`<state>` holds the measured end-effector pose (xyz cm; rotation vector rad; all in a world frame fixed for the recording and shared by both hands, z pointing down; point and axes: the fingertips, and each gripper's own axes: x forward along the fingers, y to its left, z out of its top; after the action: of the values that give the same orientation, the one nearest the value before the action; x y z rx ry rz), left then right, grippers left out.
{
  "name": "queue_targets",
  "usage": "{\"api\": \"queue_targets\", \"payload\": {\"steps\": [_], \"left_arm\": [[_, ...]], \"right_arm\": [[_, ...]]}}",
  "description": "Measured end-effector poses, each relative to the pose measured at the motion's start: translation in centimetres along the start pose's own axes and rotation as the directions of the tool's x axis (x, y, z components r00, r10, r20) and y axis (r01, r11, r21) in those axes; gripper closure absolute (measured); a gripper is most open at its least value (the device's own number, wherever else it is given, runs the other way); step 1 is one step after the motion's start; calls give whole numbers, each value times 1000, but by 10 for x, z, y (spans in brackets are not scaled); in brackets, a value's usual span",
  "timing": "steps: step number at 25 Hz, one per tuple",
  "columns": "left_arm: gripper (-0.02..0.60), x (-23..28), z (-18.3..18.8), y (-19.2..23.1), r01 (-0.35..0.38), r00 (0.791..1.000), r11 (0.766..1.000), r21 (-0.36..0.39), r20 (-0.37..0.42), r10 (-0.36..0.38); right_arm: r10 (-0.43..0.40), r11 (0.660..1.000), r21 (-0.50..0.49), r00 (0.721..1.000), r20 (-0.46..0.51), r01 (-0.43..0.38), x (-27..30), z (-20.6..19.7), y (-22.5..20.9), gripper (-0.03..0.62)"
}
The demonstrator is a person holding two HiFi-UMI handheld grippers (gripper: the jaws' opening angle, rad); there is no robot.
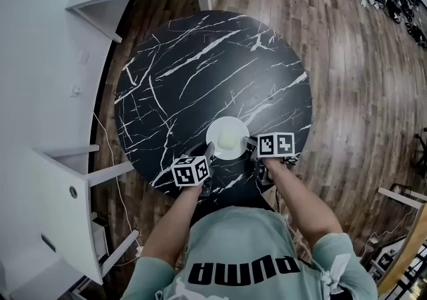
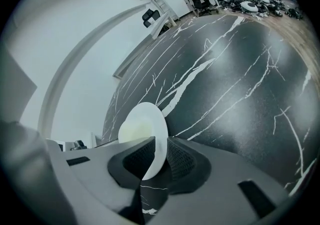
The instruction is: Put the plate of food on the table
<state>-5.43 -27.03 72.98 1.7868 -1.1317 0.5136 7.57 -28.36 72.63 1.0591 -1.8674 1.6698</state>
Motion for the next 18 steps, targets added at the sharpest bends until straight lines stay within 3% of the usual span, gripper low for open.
{"api": "queue_targets", "payload": {"steps": [7,12,18], "left_arm": [[477,-9,3,9,-13,1000,999,47,29,12],[480,-29,13,7,-9,996,998,60,90,3],[574,-72,34,-25,26,983,985,168,172,-55]], "right_arm": [[-38,999,-13,999,37,39,-6,-1,-3,519],[-112,986,-109,981,160,130,-33,7,3,519],[-100,943,-268,934,344,200,-75,12,58,528]]}}
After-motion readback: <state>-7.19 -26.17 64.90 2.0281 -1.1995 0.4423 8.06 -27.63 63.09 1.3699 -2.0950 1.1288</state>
